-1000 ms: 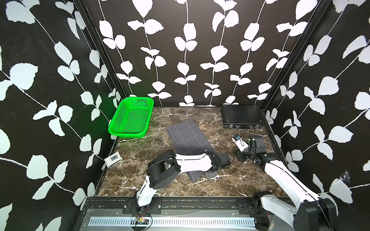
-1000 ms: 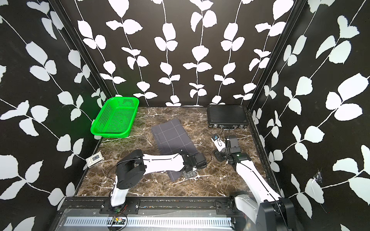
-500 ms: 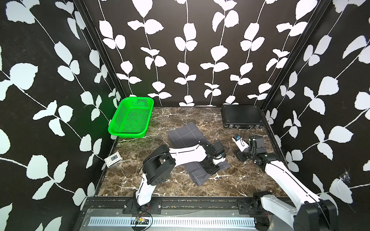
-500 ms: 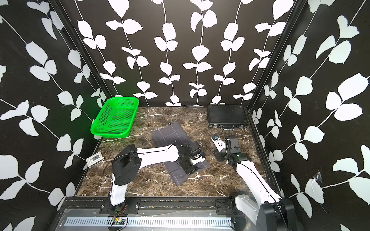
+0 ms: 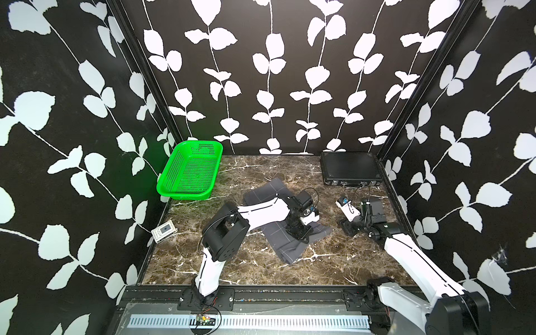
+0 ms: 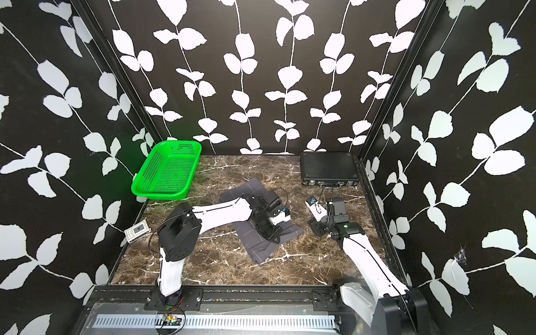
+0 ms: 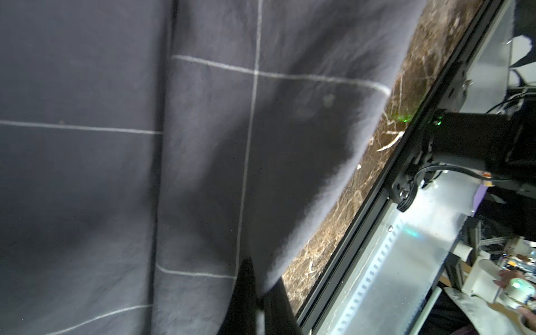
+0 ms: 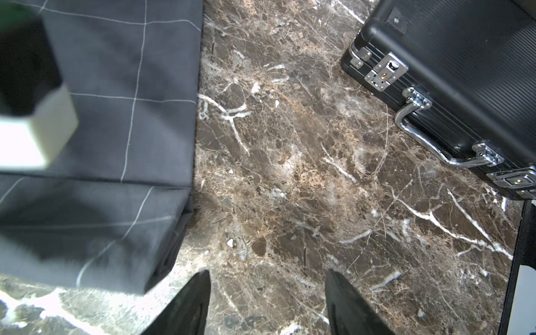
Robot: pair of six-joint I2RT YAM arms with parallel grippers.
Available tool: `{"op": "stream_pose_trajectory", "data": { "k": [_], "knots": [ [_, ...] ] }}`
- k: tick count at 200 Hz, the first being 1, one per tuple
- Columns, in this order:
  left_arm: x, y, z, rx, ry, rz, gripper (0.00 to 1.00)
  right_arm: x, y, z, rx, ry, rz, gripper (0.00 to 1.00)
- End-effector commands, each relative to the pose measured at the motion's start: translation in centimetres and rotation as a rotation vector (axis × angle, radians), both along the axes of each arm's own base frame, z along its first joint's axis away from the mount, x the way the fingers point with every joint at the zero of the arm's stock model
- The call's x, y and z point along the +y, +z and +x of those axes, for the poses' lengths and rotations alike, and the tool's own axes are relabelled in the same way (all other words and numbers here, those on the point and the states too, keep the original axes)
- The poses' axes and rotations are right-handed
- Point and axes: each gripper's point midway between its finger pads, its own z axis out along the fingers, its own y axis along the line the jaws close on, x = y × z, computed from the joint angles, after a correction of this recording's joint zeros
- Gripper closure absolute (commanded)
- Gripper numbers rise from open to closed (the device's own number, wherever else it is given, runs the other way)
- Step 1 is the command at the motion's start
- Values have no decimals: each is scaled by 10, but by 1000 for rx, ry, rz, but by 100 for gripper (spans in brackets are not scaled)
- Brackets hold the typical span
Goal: Roll up the pillowcase
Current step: Roll the pillowcase at the center of the board.
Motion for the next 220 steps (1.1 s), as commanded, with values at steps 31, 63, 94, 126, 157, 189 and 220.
{"op": "stream_pose_trajectory", "data": {
  "k": [31,63,94,126,157,189,220],
  "knots": [
    [14,10,11,8,0,-26,90,4,0,-8,19,27,20,35],
    [26,10,25,-6,11,-9,85,10,0,-10,32,41,50,34],
    [40,7,33,-16,-10,28,80,15,1,-8,45,48,80,35],
    [46,5,47,-46,-22,50,75,28,0,-6,43,71,109,35],
    [46,2,64,-75,-34,46,74,45,0,-3,26,104,140,35],
    [49,-6,78,-78,-46,70,74,66,-1,4,5,148,170,35],
    [59,-12,95,-122,-32,104,75,82,-8,16,-3,195,147,36]
  ]
}}
